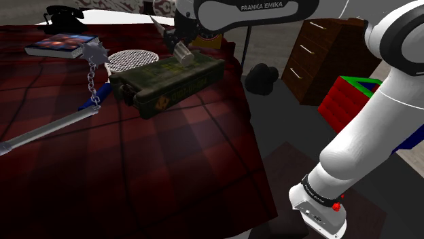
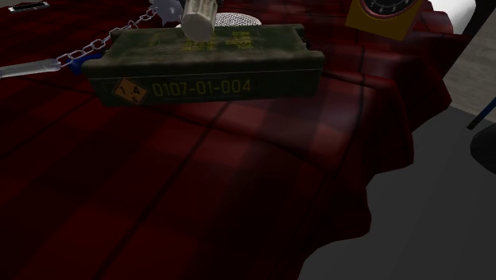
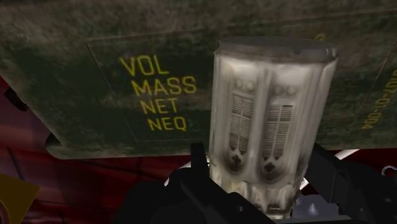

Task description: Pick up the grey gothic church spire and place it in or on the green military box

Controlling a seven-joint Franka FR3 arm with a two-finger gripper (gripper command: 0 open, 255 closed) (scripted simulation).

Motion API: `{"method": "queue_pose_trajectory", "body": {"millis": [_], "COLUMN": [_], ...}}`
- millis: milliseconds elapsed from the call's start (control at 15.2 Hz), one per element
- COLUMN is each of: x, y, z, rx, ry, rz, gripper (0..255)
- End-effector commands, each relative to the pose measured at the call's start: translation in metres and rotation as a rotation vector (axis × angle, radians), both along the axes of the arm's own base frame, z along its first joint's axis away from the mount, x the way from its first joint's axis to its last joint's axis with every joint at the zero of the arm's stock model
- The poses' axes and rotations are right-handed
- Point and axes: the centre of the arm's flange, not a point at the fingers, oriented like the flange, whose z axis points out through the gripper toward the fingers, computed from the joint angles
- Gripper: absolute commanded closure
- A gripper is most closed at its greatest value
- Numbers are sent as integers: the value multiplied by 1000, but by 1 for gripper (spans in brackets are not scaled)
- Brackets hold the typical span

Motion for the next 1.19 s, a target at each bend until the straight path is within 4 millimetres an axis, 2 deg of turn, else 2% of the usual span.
{"method": "queue_pose_trajectory", "body": {"millis": [0,330,594,1122], "x": [0,0,-25,-25], "y": [0,0,2,2], "z": [0,0,43,43], "rx": [0,0,0,0], "ry": [-1,-1,-1,-1], "rz": [0,0,0,0], "gripper": [0,0,0,0]}}
